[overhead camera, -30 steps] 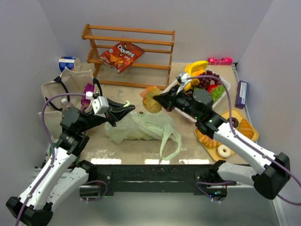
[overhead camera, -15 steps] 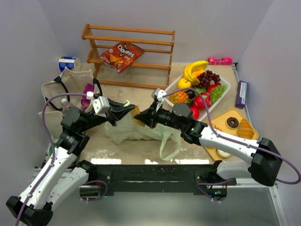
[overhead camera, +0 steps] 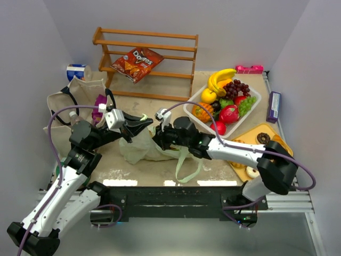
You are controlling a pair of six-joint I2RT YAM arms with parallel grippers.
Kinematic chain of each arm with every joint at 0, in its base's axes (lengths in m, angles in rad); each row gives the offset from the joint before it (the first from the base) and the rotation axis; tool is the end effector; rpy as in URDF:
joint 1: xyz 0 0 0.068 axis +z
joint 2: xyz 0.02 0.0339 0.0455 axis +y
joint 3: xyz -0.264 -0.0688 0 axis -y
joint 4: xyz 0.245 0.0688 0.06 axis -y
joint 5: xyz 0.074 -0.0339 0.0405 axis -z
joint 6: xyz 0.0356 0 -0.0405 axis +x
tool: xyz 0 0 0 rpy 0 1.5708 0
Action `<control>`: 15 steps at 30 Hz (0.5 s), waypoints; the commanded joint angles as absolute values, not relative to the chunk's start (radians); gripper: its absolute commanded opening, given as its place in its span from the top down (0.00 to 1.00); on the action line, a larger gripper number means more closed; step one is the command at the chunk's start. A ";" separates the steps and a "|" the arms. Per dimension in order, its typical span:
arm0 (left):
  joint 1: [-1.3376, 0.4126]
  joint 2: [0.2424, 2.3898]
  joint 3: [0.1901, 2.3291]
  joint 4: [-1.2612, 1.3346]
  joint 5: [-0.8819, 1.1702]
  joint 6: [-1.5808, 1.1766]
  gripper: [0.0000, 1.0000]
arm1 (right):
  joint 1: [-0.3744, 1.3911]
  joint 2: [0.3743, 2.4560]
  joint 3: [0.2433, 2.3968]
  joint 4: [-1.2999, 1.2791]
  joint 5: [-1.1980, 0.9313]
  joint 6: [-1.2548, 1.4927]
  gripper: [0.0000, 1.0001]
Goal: Place the mixed food into the grocery bags and tie them
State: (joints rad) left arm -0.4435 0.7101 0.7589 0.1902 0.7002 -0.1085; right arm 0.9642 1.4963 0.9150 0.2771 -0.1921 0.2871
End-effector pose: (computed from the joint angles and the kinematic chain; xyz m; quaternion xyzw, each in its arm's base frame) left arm 0.1346 -0.0894 0.3814 0.3627 0.5272 -0.4052 0.6530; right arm 0.1894 0.2849 0.2597 -0.3200 0.7380 0.4076 0.4322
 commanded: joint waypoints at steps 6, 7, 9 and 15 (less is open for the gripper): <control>-0.439 0.698 0.773 0.212 0.664 -0.072 1.00 | 0.971 1.407 1.002 0.146 -0.132 0.219 0.38; -0.439 0.698 0.773 0.207 0.657 -0.069 1.00 | 0.973 1.391 1.005 0.131 -0.124 0.218 0.26; -0.439 0.696 0.776 0.201 0.646 -0.063 1.00 | 0.971 1.327 1.006 0.080 -0.107 0.219 0.19; -0.439 0.684 0.767 0.202 0.626 -0.058 1.00 | 0.971 1.145 1.009 -0.141 0.082 0.218 0.16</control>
State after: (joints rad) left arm -0.4431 0.7063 0.7589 0.1612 0.6521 -0.0845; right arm 0.9680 1.2652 0.9638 0.0208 -0.0669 0.2344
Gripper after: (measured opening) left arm 0.018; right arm 0.832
